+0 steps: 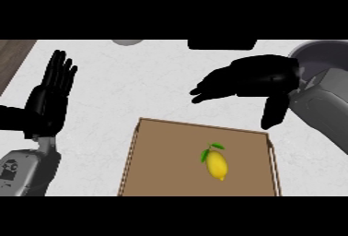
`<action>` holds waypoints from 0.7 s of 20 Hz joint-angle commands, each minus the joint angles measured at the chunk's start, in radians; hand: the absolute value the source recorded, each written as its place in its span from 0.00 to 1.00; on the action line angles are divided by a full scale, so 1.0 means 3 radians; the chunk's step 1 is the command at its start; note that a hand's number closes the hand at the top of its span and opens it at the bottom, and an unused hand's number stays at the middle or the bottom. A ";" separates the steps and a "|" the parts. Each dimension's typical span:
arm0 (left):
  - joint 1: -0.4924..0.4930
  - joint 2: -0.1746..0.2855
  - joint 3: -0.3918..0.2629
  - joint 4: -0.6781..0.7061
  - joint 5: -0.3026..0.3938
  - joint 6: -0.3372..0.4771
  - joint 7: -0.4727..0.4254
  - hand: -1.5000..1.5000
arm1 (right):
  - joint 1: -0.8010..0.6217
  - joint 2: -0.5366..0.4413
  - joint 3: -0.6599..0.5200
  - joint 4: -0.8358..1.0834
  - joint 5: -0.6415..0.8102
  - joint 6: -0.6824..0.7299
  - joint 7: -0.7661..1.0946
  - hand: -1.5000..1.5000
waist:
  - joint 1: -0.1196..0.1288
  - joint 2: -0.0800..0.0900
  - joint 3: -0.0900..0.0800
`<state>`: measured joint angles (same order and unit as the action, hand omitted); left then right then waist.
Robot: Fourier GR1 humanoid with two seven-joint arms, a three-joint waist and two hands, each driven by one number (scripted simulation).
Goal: Pick the lemon from the tray and place it in the pot
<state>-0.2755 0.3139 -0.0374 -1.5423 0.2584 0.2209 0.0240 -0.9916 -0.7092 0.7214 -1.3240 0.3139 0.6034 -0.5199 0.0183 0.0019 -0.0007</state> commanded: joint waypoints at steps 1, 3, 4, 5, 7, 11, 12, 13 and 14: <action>0.0051 -0.0021 0.0066 0.0063 -0.0018 -0.0032 -0.0102 0.50 | -0.0116 0.0161 0.0087 -0.0183 0.0151 0.0395 0.0125 0.00 | -0.0042 -0.0011 -0.0001; 0.0094 0.0000 0.0048 -0.0113 -0.0014 -0.0023 0.0035 0.50 | -0.0018 0.0174 0.0177 -0.0331 0.0261 0.0420 0.0294 0.00 | -0.0045 -0.0019 0.0001; -0.0010 0.0058 0.0104 0.0031 0.0006 -0.0111 0.0030 0.50 | 0.0115 0.0150 0.0165 -0.0457 0.0258 0.0445 0.0431 0.00 | -0.0076 -0.0017 0.0001; 0.0026 -0.0103 0.0042 0.0065 -0.0021 -0.0045 -0.0059 0.50 | 0.0032 0.0233 0.0154 -0.0271 0.0330 0.0487 0.0358 0.00 | -0.0052 -0.0008 0.0000; 0.0061 -0.0085 -0.0015 0.0020 -0.0163 0.0013 -0.0027 0.50 | 0.0224 0.0276 0.0166 -0.0474 0.0355 0.0535 0.0645 0.00 | -0.0068 -0.0014 0.0001; -0.0022 -0.0138 0.0028 -0.0064 -0.0116 0.0031 0.0109 0.50 | 0.0397 0.0300 0.0271 -0.0346 0.0669 0.0485 0.0546 0.00 | -0.0043 -0.0006 0.0003; -0.0196 -0.0081 0.0118 0.0204 -0.0096 -0.0063 0.0048 0.50 | 0.0206 0.0536 0.0231 -0.0104 0.0672 0.0552 0.0508 0.00 | -0.0033 0.0005 0.0001; 0.0045 -0.0132 0.0148 0.0120 -0.0059 -0.0099 -0.0106 0.50 | 0.0416 0.0360 0.0201 -0.0332 0.0717 0.0570 0.0523 0.00 | -0.0049 -0.0005 0.0002; -0.0001 -0.0070 0.0158 0.0063 -0.0060 -0.0133 0.0015 0.50 | 0.0459 0.0514 0.0215 -0.0370 0.0763 0.0576 0.0650 0.00 | -0.0048 -0.0008 0.0002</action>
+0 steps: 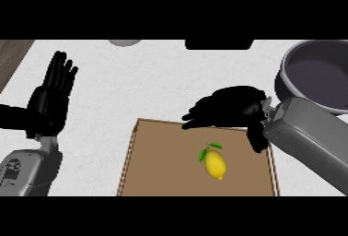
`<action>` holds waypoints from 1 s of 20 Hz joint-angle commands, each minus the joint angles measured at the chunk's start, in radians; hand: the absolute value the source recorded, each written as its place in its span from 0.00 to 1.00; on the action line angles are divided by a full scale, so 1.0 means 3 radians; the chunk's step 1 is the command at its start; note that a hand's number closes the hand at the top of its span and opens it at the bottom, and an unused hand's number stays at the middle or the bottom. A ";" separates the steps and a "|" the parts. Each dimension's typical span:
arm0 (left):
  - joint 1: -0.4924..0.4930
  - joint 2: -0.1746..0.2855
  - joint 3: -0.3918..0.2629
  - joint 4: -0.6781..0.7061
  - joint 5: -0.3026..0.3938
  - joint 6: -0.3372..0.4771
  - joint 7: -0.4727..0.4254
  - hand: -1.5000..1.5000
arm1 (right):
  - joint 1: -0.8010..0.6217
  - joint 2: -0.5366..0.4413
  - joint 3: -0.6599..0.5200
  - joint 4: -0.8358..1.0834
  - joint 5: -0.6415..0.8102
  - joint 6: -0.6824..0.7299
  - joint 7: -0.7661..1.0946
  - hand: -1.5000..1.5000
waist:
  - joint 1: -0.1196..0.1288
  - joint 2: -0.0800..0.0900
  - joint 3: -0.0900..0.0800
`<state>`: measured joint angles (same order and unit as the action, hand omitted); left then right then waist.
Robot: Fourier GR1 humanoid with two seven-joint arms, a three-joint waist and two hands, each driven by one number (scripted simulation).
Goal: Pick the lemon from the tray and place it in the pot
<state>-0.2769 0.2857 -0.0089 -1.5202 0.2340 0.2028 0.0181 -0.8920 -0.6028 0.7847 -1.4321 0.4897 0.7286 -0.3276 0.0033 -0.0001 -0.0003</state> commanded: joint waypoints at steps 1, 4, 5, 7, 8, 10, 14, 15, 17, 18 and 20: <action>0.0219 0.0018 -0.0008 -0.0304 0.0016 -0.0064 0.0125 0.50 | 0.0261 0.0127 0.0067 -0.0019 0.0287 0.0033 0.0002 0.00 | 0.0016 -0.0005 0.0001; 0.0052 -0.0010 0.0098 0.0054 -0.0004 -0.0140 -0.0070 0.50 | 0.0236 0.0236 0.0053 0.0336 0.0534 -0.0169 -0.0388 0.00 | 0.0017 0.0010 0.0001; 0.0024 -0.0045 0.0037 -0.0002 -0.0050 -0.0110 0.0020 0.50 | 0.0302 0.0099 -0.0033 0.0044 0.0471 0.0019 -0.0403 0.00 | -0.0004 0.0001 0.0001; -0.0075 -0.0080 0.0062 -0.0037 -0.0113 0.0028 0.0106 0.50 | 0.0358 0.0209 -0.0098 0.0015 0.0454 0.0029 -0.0365 0.00 | -0.0004 0.0000 0.0001; -0.0043 -0.0028 0.0050 -0.0220 -0.0071 -0.0024 0.0270 0.50 | 0.0480 0.0235 -0.0061 -0.0120 0.0521 -0.0015 -0.0267 0.00 | -0.0004 -0.0005 0.0002; 0.0026 -0.0084 0.0000 -0.0330 -0.0152 0.0052 0.0284 0.50 | 0.0440 0.0410 -0.0038 0.0051 0.0622 -0.0094 -0.0338 0.00 | 0.0016 -0.0001 0.0002; 0.0033 -0.0009 0.0231 -0.0028 -0.0032 -0.0237 0.0033 0.50 | 0.0603 0.0312 -0.0206 -0.0118 0.0877 -0.0076 -0.0364 0.00 | -0.0002 -0.0001 0.0001; 0.0000 0.0008 0.0193 -0.0249 -0.0073 -0.0131 0.0258 0.50 | 0.0600 0.0356 -0.0154 -0.0049 0.0950 -0.0082 -0.0278 0.00 | 0.0006 -0.0003 0.0001; -0.0145 -0.0041 0.0226 0.0043 -0.0097 -0.0132 0.0112 0.50 | 0.0787 0.0443 0.0079 0.0067 0.1228 -0.0397 -0.0177 0.00 | -0.0005 0.0005 0.0001; -0.0128 -0.0041 0.0162 -0.0012 -0.0166 -0.0105 0.0221 0.50 | 0.0725 0.0591 0.0061 0.0210 0.1292 -0.0391 -0.0153 0.00 | 0.0006 0.0004 0.0002; -0.0023 -0.0068 0.0254 -0.0071 -0.0103 -0.0184 0.0091 0.50 | 0.0790 0.0570 -0.0096 0.0153 0.1372 -0.0286 -0.0260 0.00 | 0.0000 0.0000 0.0001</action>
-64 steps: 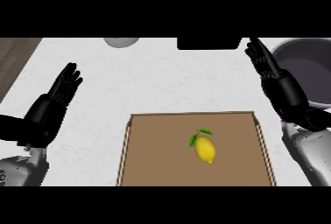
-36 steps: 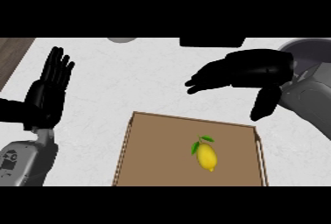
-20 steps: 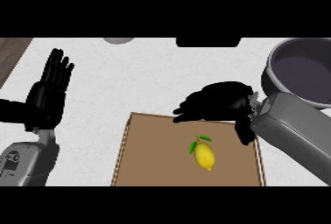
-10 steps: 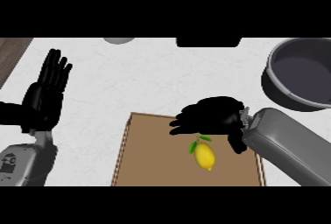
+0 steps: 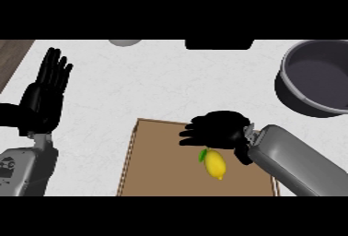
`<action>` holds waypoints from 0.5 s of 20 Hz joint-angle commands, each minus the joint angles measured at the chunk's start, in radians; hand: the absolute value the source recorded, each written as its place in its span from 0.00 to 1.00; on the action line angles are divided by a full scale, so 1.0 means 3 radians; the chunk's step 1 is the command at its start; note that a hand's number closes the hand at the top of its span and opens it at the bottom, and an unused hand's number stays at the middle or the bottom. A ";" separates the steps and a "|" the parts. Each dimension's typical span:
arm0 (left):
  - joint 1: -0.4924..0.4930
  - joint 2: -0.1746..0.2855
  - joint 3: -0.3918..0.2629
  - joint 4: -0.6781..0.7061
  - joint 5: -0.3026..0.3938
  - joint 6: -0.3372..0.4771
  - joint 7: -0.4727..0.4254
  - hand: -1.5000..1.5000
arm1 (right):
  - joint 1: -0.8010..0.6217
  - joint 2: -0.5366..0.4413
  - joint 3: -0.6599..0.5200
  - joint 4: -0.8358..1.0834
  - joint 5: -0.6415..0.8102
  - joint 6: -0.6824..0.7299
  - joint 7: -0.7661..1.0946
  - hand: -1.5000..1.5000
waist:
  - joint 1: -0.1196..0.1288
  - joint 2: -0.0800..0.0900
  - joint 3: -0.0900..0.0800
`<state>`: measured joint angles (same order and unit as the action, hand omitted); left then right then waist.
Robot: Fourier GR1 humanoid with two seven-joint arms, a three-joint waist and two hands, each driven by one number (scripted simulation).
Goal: Pick the lemon from the tray and place it in the pot
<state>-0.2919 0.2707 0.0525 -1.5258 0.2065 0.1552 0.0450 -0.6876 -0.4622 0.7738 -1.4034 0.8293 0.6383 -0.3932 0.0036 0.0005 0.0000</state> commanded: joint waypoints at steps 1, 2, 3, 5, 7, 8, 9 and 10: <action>0.0146 -0.0137 -0.0062 0.0015 -0.0107 0.0009 -0.0122 0.50 | 0.0185 -0.0017 -0.0107 0.0028 0.0238 -0.0037 -0.0179 0.00 | -0.0006 -0.0002 0.0000; 0.0188 -0.0119 -0.0050 -0.0206 -0.0075 -0.0001 -0.0016 0.50 | 0.0141 0.0142 -0.0176 0.0058 0.0256 0.0111 -0.0096 0.00 | 0.0003 -0.0004 0.0000; -0.0054 -0.0062 0.0049 0.0125 -0.0011 -0.0076 -0.0033 0.50 | 0.0149 0.0384 -0.0008 0.0342 0.0387 -0.0107 -0.0042 0.00 | 0.0003 0.0004 0.0000; -0.0020 -0.0145 -0.0040 -0.0056 -0.0137 0.0050 0.0051 0.50 | 0.0086 0.0434 -0.0123 0.0434 0.0461 -0.0036 -0.0162 0.00 | 0.0005 0.0001 0.0000; 0.0181 -0.0109 0.0025 -0.0107 -0.0148 -0.0039 -0.0083 0.50 | 0.0208 0.0272 -0.0242 0.0256 0.0504 0.0002 -0.0334 0.00 | -0.0002 -0.0003 0.0000; 0.0210 -0.0178 0.0007 0.0022 -0.0161 -0.0031 -0.0196 0.50 | 0.0130 0.0399 -0.0258 0.0100 0.0466 0.0200 -0.0178 0.00 | -0.0007 -0.0003 -0.0001; -0.0002 -0.0087 0.0059 0.0130 -0.0114 -0.0109 -0.0132 0.50 | 0.0238 0.0524 -0.0052 0.0648 0.0639 -0.0339 -0.0359 0.00 | 0.0008 0.0008 0.0000; -0.0040 -0.0126 0.0088 0.0162 -0.0132 -0.0081 -0.0155 0.50 | 0.0250 0.0506 -0.0141 0.0462 0.0674 -0.0141 -0.0342 0.00 | -0.0005 0.0001 0.0000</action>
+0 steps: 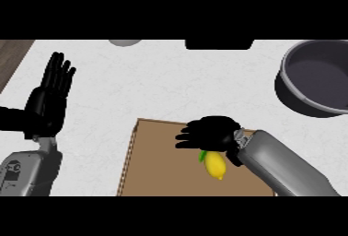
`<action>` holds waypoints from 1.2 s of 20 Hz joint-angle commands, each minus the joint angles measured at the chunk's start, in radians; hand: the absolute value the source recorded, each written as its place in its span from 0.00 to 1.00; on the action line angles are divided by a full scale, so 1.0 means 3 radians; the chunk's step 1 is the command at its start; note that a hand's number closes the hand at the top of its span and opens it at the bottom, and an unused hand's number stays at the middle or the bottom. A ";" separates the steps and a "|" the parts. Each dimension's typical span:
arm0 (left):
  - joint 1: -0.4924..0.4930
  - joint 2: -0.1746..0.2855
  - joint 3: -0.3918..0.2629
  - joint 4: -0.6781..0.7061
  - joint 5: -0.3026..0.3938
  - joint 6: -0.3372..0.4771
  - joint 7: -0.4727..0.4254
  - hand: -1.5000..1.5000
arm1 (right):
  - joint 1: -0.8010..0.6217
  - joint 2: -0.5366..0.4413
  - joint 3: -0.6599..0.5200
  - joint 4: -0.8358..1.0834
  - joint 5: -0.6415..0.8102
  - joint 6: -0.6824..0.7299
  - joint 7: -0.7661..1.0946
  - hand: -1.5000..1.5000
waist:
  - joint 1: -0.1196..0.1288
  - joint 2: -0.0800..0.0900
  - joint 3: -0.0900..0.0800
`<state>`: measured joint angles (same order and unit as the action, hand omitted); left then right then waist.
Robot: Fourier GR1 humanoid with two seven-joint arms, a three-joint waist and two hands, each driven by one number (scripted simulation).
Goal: Pick the lemon from the tray and place it in the pot
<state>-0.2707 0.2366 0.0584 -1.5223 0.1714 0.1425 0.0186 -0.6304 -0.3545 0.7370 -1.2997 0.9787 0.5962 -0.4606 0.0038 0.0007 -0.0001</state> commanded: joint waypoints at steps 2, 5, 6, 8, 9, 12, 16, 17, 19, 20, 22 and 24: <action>-0.0088 -0.0007 0.0119 0.0183 0.0017 -0.0109 -0.0128 0.50 | 0.0085 0.0221 -0.0064 0.0159 0.0286 0.0017 -0.0098 0.00 | -0.0007 -0.0001 0.0000; -0.0237 0.0109 0.0201 0.0168 0.0063 -0.0135 0.0096 0.50 | 0.0078 0.0247 -0.0018 0.0325 0.0293 0.0026 -0.0285 0.00 | 0.0002 0.0002 0.0000; -0.0084 -0.0142 -0.0065 0.0015 -0.0139 0.0069 0.0034 0.50 | 0.0133 0.0181 0.0132 0.0461 0.0381 -0.0278 -0.0489 1.00 | 0.0015 0.0004 0.0001; 0.0142 -0.0110 -0.0070 -0.0212 -0.0085 -0.0009 0.0061 0.50 | 0.0243 0.0154 0.0268 0.0468 0.0454 -0.0587 -0.0669 1.00 | 0.0036 0.0001 0.0002; -0.0032 -0.0020 0.0015 -0.0083 -0.0051 -0.0061 0.0104 0.50 | -0.0036 0.0296 0.0146 0.0517 0.0379 -0.0394 -0.0743 1.00 | 0.0032 0.0005 0.0001; -0.0100 0.0012 0.0117 0.0078 -0.0004 -0.0118 0.0061 0.50 | 0.0372 0.0173 0.0319 0.0119 0.0527 -0.0503 -0.0694 1.00 | -0.0018 -0.0002 0.0000; 0.0100 -0.0017 0.0058 -0.0248 -0.0051 -0.0094 0.0174 0.50 | 0.0515 0.0131 0.0240 0.0173 0.0674 -0.0710 -0.0784 1.00 | 0.0005 -0.0007 0.0001; 0.0185 0.0017 0.0129 -0.0176 -0.0001 -0.0206 0.0090 0.50 | 0.0405 0.0272 0.0135 0.0173 0.0740 -0.0570 -0.0707 1.00 | 0.0004 -0.0005 0.0000; -0.0089 -0.0116 0.0027 -0.0161 -0.0097 -0.0015 0.0256 0.50 | 0.0441 0.0340 0.0042 0.0148 0.0753 -0.0645 -0.0737 1.00 | -0.0005 -0.0004 0.0001; 0.0118 -0.0081 0.0080 -0.0223 -0.0084 -0.0085 0.0160 0.50 | 0.0468 0.0184 -0.0062 -0.0138 0.0783 -0.0578 -0.0776 1.00 | -0.0007 -0.0007 0.0000; -0.0156 -0.0166 0.0008 0.0065 -0.0195 0.0003 0.0075 0.50 | 0.0470 0.0138 -0.0161 -0.0403 0.0770 -0.0606 -0.0653 1.00 | -0.0036 -0.0006 0.0000; -0.0025 -0.0018 0.0084 -0.0359 -0.0086 -0.0041 0.0419 0.50 | 0.0510 0.0212 -0.0272 -0.0591 0.0730 -0.0568 -0.0544 1.00 | -0.0016 -0.0015 0.0001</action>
<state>-0.2805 0.2172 0.0812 -1.5662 0.1479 0.1220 0.0830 -0.4959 -0.2888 0.7044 -1.3798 1.1980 0.4137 -0.6431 -0.0007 -0.0037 -0.0005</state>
